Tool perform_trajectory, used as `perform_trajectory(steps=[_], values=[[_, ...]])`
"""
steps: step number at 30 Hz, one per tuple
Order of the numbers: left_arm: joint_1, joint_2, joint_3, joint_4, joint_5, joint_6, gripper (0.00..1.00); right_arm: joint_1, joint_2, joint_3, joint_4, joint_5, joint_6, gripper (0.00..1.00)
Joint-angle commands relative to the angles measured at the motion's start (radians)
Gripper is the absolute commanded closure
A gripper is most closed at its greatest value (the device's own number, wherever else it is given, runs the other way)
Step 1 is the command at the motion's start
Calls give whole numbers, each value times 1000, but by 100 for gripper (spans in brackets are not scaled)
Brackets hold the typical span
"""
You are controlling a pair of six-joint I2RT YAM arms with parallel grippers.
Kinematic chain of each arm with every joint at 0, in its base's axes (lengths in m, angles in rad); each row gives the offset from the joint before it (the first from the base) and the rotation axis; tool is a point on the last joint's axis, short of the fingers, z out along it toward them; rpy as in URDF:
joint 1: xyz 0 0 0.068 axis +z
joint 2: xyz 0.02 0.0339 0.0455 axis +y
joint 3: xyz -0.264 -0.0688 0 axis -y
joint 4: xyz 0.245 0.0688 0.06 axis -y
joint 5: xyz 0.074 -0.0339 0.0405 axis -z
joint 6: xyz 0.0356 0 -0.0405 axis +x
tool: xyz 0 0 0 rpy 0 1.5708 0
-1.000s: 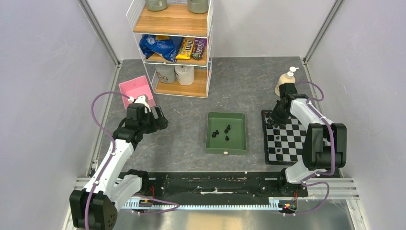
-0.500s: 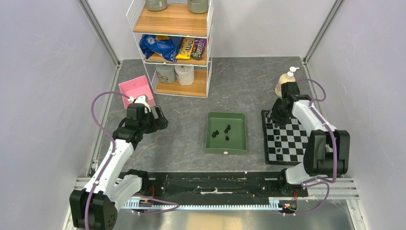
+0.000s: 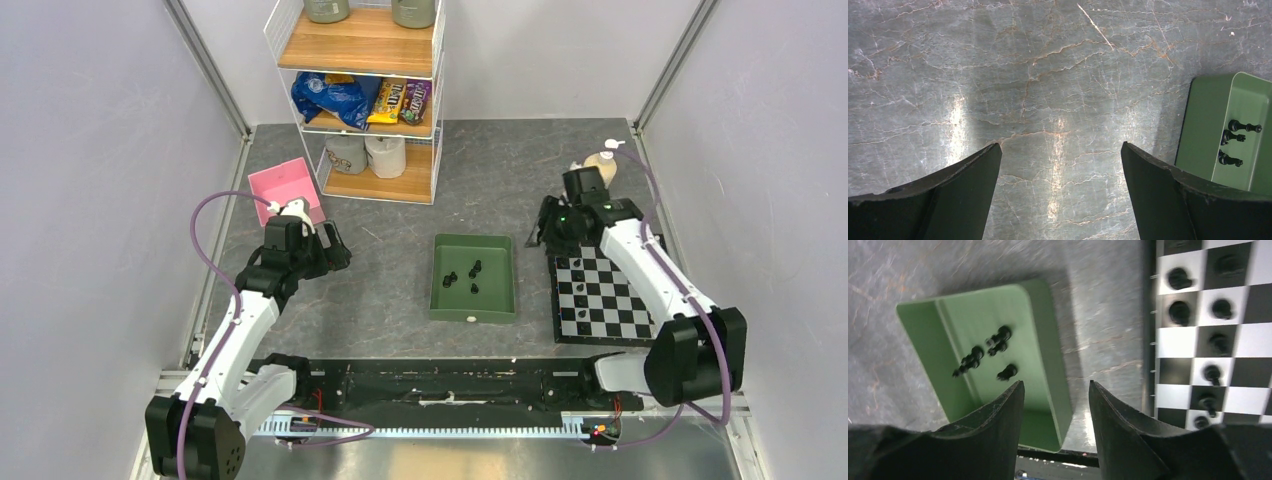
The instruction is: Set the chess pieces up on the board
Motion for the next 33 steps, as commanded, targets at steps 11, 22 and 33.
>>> perform_trajectory(steps=[11, 22, 33], values=[[-1, -15, 33, 31, 13, -32, 3, 401, 215, 153, 56, 78, 114, 43], [-1, 0, 42, 15, -14, -48, 3, 503, 381, 254, 40, 171, 126, 41], [-1, -4, 47, 12, -32, -92, 4, 511, 410, 296, 7, 221, 105, 40]])
